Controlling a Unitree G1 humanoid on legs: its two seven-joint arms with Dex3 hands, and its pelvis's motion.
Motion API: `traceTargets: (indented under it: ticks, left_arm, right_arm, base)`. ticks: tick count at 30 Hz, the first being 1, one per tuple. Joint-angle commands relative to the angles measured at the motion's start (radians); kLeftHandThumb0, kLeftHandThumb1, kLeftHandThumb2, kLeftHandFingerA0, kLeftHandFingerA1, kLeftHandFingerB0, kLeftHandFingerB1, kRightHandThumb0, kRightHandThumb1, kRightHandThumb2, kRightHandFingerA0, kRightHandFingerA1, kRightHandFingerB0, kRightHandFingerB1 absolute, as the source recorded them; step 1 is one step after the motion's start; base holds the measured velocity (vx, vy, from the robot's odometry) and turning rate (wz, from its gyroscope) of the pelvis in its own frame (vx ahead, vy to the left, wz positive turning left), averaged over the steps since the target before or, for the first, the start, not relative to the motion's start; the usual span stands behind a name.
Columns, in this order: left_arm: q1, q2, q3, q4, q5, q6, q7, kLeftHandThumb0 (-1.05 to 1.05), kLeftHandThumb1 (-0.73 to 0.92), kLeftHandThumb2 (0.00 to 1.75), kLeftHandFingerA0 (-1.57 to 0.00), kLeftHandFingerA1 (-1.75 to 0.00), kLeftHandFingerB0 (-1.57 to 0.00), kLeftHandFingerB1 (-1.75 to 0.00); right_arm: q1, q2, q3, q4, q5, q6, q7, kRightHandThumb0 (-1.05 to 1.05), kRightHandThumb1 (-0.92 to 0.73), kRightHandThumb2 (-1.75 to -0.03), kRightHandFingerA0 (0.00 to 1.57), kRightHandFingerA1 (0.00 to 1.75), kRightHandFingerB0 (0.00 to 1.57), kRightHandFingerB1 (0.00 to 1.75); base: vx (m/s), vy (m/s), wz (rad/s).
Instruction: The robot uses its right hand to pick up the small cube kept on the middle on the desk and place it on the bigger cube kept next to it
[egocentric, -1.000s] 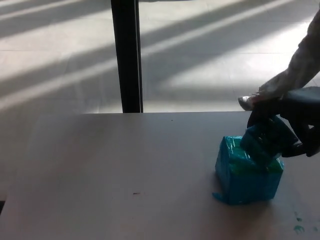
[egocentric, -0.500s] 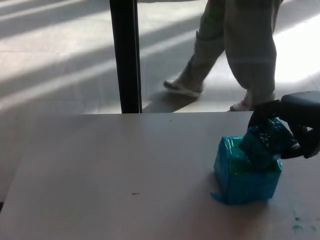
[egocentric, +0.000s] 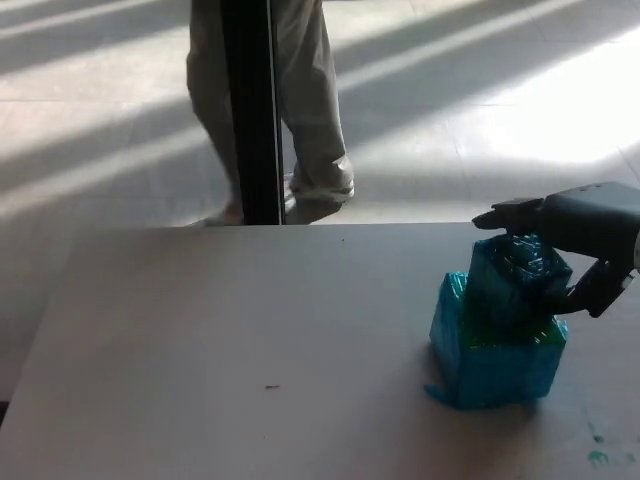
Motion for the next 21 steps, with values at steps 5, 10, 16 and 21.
traceTargets:
  ticks: [5,10,16,21]
  left_arm:
    - [-0.004,0.030,-0.006,0.015,0.001,0.006,-0.002,-0.71,0.70,0.61,-0.44,-0.55,-0.46,-0.39]
    - [-0.001,0.030,-0.012,0.018,0.005,-0.010,-0.006,-0.73,0.70,0.62,-0.45,-0.56,-0.44,-0.39]
    - [-0.008,0.032,-0.011,0.033,-0.004,-0.010,-0.011,-0.71,0.69,0.61,-0.45,-0.54,-0.44,-0.38]
    - [-0.012,0.031,-0.022,0.044,0.008,-0.025,0.009,-0.77,0.56,0.79,-0.51,-0.64,-0.48,-0.48]
  right_arm:
    - [0.000,-0.065,0.009,-0.066,-0.096,0.048,0.029,-0.92,-0.51,-0.57,0.00,0.00,0.00,0.00]
    - [0.005,-0.071,0.005,-0.060,-0.094,0.036,0.021,-0.89,-0.50,-0.56,0.00,0.00,0.00,0.03]
    - [-0.021,-0.072,-0.009,-0.093,-0.081,0.036,0.050,-0.86,-0.51,-0.56,0.00,0.00,0.00,0.00]
    - [-0.061,-0.085,-0.068,-0.106,-0.042,0.061,0.072,-0.86,-0.50,-0.56,0.00,0.00,0.00,0.00]
  base:
    - [0.00,0.000,0.00]
    - [0.00,0.000,0.00]
    - [0.00,0.000,0.00]
    - [0.00,0.000,0.00]
